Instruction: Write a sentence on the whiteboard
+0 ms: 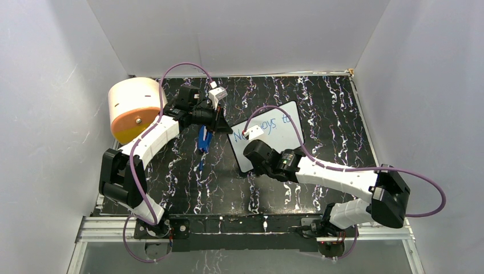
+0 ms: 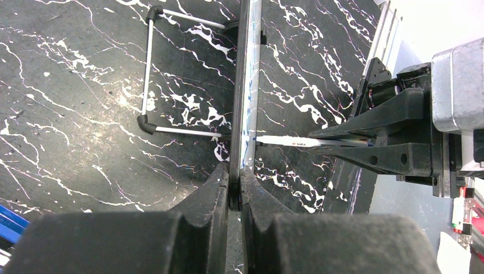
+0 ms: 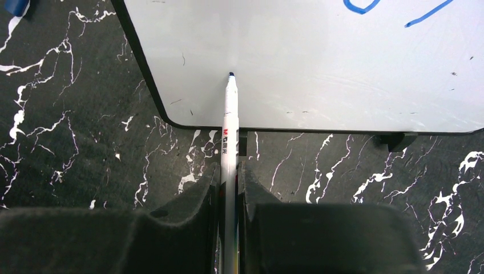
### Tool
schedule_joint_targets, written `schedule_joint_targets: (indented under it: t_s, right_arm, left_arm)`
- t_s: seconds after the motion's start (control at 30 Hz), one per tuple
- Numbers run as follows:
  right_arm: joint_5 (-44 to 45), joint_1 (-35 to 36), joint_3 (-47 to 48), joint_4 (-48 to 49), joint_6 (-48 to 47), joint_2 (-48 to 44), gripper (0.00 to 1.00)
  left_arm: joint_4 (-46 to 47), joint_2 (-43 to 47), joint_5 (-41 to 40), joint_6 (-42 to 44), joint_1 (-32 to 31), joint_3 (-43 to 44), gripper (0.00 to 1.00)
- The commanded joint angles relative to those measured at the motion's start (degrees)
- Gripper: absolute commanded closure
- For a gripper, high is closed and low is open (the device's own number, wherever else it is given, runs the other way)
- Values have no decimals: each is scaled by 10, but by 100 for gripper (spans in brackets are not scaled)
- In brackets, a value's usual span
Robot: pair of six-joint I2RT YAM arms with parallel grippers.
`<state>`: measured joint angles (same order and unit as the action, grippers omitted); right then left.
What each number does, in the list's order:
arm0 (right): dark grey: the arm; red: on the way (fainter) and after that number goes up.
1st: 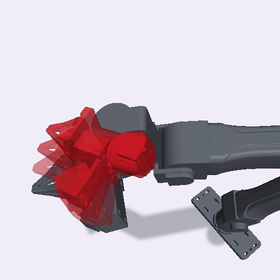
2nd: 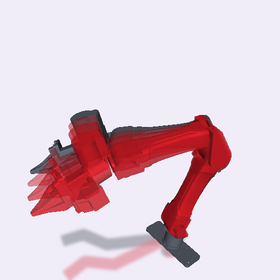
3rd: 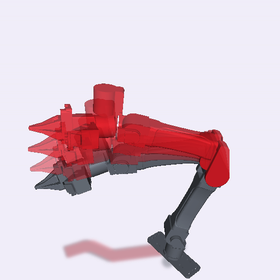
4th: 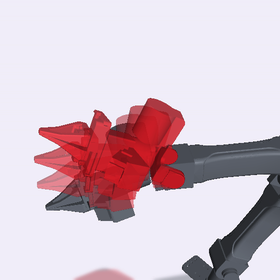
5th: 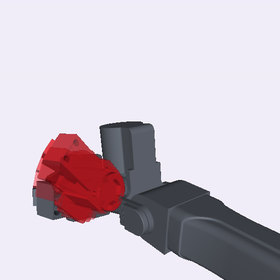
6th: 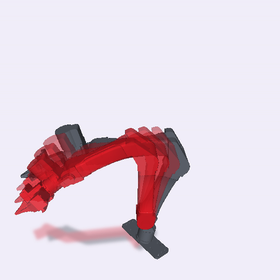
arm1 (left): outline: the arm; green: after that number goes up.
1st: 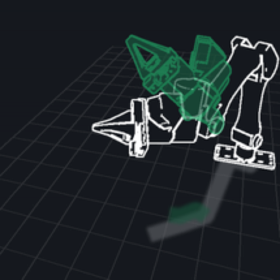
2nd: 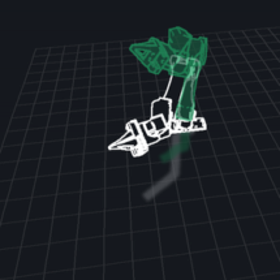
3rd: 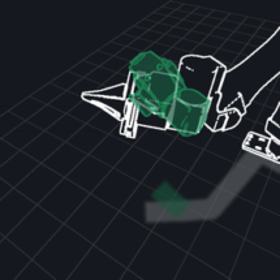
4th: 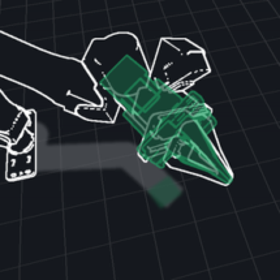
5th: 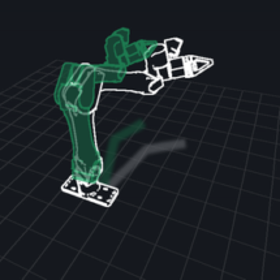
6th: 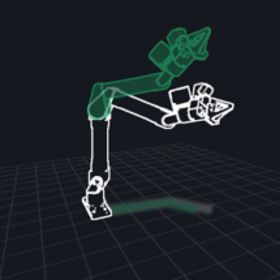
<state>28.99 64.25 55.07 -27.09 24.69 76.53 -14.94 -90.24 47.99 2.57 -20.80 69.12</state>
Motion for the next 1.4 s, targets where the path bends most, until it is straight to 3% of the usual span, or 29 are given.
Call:
schedule_joint_targets:
  t_s: [0.0,0.77,1.37]
  right_arm:
    - [24,3,23,28,4,6,100]
    - [73,3,28,-15,14,11,100]
    - [86,3,37,15,-3,14,100]
  left_arm:
    - [-1,9,-23,17,0,-5,100]
    - [0,9,-21,17,0,-6,100]
    - [-1,7,-18,17,1,-5,100]
